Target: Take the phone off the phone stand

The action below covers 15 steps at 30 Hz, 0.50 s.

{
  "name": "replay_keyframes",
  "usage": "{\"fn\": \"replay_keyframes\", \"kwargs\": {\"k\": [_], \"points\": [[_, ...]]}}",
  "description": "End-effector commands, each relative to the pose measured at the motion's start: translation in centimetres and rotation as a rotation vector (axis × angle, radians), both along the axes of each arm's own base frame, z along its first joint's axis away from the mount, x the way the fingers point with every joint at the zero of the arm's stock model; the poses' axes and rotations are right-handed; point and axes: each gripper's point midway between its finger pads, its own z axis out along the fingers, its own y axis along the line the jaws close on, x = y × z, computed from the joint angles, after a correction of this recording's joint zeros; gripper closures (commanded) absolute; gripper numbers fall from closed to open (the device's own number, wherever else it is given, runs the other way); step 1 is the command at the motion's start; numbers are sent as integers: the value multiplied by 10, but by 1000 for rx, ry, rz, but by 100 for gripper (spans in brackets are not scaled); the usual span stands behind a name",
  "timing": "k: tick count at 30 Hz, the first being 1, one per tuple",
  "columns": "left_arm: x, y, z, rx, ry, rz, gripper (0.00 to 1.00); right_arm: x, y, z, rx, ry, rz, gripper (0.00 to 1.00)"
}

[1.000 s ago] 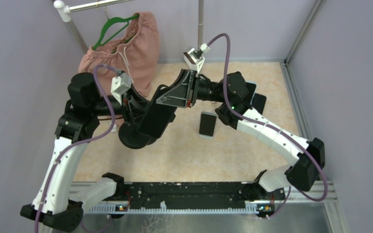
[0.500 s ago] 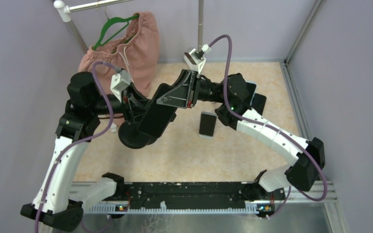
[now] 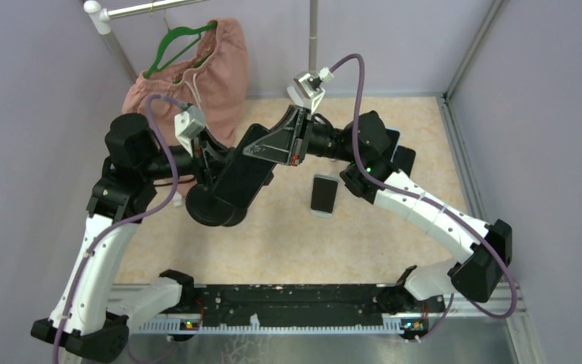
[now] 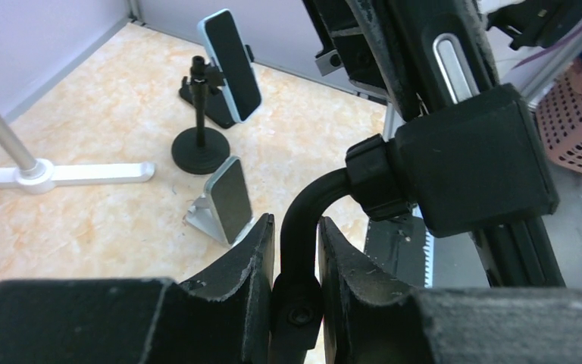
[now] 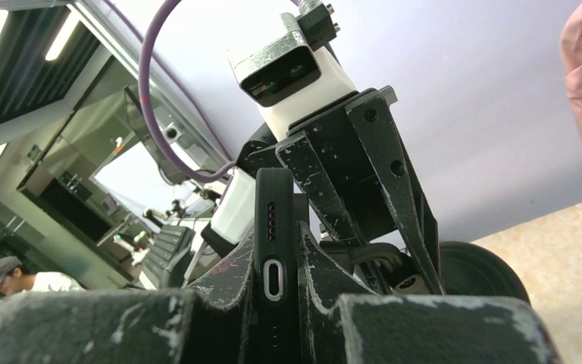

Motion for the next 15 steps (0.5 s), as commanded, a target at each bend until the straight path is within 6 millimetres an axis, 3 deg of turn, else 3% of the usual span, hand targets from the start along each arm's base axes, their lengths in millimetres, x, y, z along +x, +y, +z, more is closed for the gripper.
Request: {"fn": "replay_keyframes", "kwargs": {"k": [1, 7, 15], "points": [[48, 17, 1, 19, -56, 245, 100, -71, -42, 62, 130, -140, 142, 100], [61, 18, -7, 18, 4, 297, 100, -97, -47, 73, 151, -159, 236, 100], [74, 19, -19, 32, 69, 342, 100, -129, -69, 93, 221, -289, 293, 100]]}}
